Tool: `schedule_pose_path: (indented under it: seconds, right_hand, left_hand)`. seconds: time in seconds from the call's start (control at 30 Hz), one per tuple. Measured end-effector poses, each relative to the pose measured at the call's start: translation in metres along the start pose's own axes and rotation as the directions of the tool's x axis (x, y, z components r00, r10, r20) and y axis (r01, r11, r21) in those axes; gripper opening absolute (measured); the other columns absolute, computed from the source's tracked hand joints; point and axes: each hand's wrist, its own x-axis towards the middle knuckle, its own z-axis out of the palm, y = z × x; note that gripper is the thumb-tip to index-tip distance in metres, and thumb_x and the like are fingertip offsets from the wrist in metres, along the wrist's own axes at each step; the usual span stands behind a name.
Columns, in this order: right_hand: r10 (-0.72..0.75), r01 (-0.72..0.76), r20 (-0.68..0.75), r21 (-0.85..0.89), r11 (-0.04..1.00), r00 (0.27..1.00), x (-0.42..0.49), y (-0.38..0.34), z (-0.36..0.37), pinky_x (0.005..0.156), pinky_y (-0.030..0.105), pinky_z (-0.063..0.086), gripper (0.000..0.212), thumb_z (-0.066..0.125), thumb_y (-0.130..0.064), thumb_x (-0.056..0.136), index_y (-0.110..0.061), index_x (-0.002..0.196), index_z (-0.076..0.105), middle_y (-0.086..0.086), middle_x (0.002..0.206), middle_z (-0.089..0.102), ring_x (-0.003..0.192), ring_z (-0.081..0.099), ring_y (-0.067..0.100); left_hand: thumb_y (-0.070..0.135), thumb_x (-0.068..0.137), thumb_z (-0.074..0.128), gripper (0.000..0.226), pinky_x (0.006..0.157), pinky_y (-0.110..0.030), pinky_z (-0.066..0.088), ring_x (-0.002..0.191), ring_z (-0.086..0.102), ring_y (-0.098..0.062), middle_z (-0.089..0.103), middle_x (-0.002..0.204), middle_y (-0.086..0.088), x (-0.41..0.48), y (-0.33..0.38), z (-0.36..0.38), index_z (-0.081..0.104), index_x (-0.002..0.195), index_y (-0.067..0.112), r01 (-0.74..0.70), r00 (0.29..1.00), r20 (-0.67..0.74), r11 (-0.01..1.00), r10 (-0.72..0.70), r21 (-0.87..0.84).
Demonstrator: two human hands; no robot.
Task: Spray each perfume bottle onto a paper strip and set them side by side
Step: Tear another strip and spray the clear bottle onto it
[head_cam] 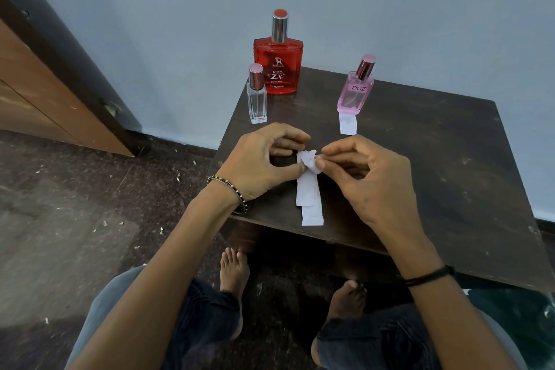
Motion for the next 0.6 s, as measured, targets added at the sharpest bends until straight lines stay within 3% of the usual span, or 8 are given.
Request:
schedule_pose_path:
  seconds: [0.17,0.3,0.43,0.53,0.6]
  right_hand:
    - [0.073,-0.075,0.028,0.085,0.994,0.997,0.0009,-0.0011,-0.0021,0.074,0.009,0.055,0.020,0.089,-0.021,0.076,-0.017,0.090,0.075,-0.018,0.081,0.076,0.078,0.073,-0.006]
    - [0.062,-0.075,0.116,0.107,0.991,0.991,0.0008,0.0004,-0.0047,0.071,0.016,0.057,0.028,0.091,-0.027,0.073,-0.021,0.097,0.076,-0.007,0.080,0.076,0.074,0.072,0.005]
    - [-0.078,0.087,0.177,-0.039,0.995,0.981,-0.0013,0.0041,-0.0013,0.065,0.020,0.055,0.026,0.086,-0.032,0.079,-0.020,0.100,0.078,-0.008,0.094,0.074,0.077,0.069,0.011]
    - [-0.193,0.211,0.130,-0.141,0.967,0.972,-0.0018,0.0045,0.0011,0.068,0.018,0.052,0.010,0.078,-0.023,0.088,-0.017,0.097,0.080,-0.008,0.093,0.076,0.077,0.067,0.009]
    - [-0.197,0.208,0.083,-0.172,0.963,0.977,-0.0016,0.0038,0.0010,0.071,0.016,0.052,0.011,0.073,-0.022,0.093,-0.017,0.101,0.079,-0.009,0.092,0.077,0.083,0.067,0.007]
  left_hand:
    - [0.011,0.080,0.082,0.041,0.092,-0.015,0.053,0.105,0.068,0.000,0.071,0.116,0.007,0.0005,0.0011,-0.0010,0.068,0.119,0.015,0.011,1.000,0.002,1.000,-0.011,-0.010]
    - [0.012,0.080,0.082,0.042,0.093,-0.017,0.054,0.105,0.069,0.000,0.071,0.115,0.006,0.0005,0.0016,-0.0015,0.068,0.119,0.015,0.024,1.000,0.003,0.999,-0.024,-0.034]
    - [0.009,0.080,0.081,0.042,0.094,-0.019,0.055,0.106,0.069,-0.002,0.071,0.117,0.005,0.0000,0.0014,-0.0010,0.067,0.119,0.015,0.028,1.000,-0.003,0.999,-0.028,-0.035]
    - [0.008,0.079,0.082,0.046,0.093,-0.020,0.056,0.103,0.069,-0.006,0.068,0.116,0.001,-0.0003,0.0023,-0.0009,0.067,0.121,0.017,0.017,1.000,-0.014,1.000,-0.018,-0.021]
    - [0.009,0.079,0.083,0.050,0.091,-0.020,0.056,0.098,0.068,-0.008,0.066,0.110,0.000,-0.0003,0.0033,-0.0010,0.065,0.124,0.019,0.015,1.000,-0.010,1.000,-0.015,-0.003]
